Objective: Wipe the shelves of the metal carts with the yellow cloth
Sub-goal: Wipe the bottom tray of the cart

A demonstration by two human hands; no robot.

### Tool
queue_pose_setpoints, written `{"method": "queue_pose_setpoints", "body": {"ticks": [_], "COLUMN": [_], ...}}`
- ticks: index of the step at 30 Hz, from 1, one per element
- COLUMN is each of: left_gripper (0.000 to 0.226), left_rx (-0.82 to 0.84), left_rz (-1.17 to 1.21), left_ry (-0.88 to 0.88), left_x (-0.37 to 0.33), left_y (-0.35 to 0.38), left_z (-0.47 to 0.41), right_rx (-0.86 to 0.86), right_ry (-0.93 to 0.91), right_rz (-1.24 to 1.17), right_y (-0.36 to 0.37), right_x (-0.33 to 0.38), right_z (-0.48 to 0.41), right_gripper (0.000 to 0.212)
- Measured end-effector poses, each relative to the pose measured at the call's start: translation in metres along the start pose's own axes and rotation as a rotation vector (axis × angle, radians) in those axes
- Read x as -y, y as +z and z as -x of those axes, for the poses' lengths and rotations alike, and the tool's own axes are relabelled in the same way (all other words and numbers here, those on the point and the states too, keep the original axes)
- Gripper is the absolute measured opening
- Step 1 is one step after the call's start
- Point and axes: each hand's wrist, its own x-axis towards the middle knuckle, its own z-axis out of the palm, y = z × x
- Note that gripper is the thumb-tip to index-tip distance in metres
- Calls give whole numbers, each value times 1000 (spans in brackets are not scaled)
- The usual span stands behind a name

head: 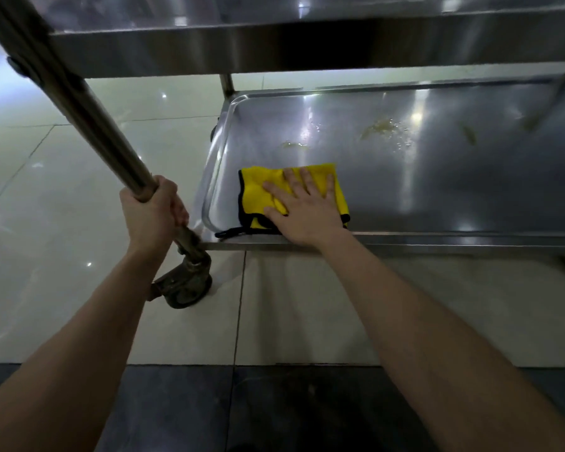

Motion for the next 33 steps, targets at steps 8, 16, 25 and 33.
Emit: {"method": "queue_pose_setpoints", "body": {"ticks": [8, 16, 25, 33], "left_gripper": [28, 26, 22, 22], "left_rx": [2, -8, -42, -7], "left_rz": [16, 11, 33, 9], "left_ry": [5, 17, -5, 8], "left_x": [9, -4, -1, -3], "left_y": [0, 10, 9, 5], "left_z": [-5, 0, 6, 9], "right_rx": [-19, 21, 44, 19], "right_ry": [390, 373, -22, 30], "right_rz": [-17, 12, 30, -14], "right_y": [-37, -29, 10, -14], "right_x": [-173, -93, 82, -65], "right_z": [59, -20, -17, 45], "right_gripper": [77, 90, 67, 61]}}
